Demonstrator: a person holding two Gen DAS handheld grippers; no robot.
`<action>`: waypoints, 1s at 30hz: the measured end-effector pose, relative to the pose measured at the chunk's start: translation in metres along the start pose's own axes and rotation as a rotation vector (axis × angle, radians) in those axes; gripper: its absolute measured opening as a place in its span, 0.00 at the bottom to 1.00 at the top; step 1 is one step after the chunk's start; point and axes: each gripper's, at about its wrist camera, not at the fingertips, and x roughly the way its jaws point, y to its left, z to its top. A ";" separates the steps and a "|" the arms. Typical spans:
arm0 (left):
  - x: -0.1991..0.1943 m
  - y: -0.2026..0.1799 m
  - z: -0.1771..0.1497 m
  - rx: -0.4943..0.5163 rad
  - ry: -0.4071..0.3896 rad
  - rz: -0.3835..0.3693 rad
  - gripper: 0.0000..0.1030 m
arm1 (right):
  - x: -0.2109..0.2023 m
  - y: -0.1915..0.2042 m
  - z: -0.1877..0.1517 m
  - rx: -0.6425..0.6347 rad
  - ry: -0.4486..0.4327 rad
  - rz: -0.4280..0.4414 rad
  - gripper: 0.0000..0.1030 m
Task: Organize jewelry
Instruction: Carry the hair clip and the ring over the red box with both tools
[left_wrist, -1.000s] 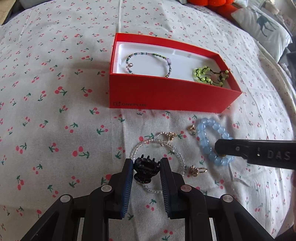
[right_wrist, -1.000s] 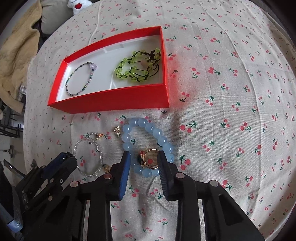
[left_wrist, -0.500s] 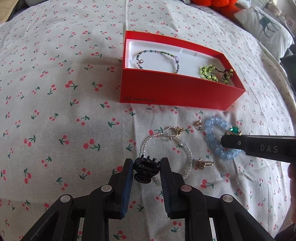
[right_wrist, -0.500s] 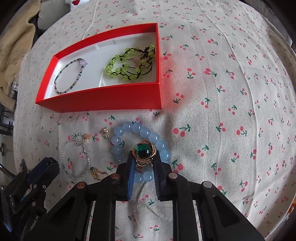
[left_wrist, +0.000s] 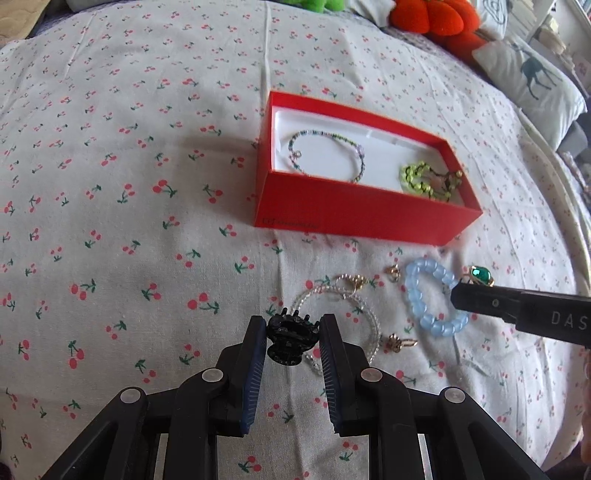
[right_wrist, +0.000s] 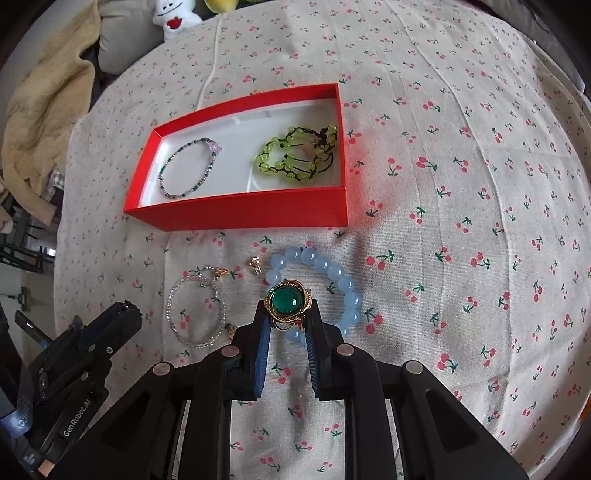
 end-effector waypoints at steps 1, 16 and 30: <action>-0.002 0.001 0.002 -0.005 -0.006 -0.005 0.23 | -0.003 0.001 0.001 0.001 -0.008 0.008 0.19; -0.022 0.000 0.049 -0.001 -0.150 -0.116 0.23 | -0.042 0.002 0.031 0.052 -0.203 0.123 0.19; 0.013 -0.011 0.076 0.033 -0.145 -0.078 0.23 | -0.032 -0.008 0.056 0.032 -0.190 0.096 0.19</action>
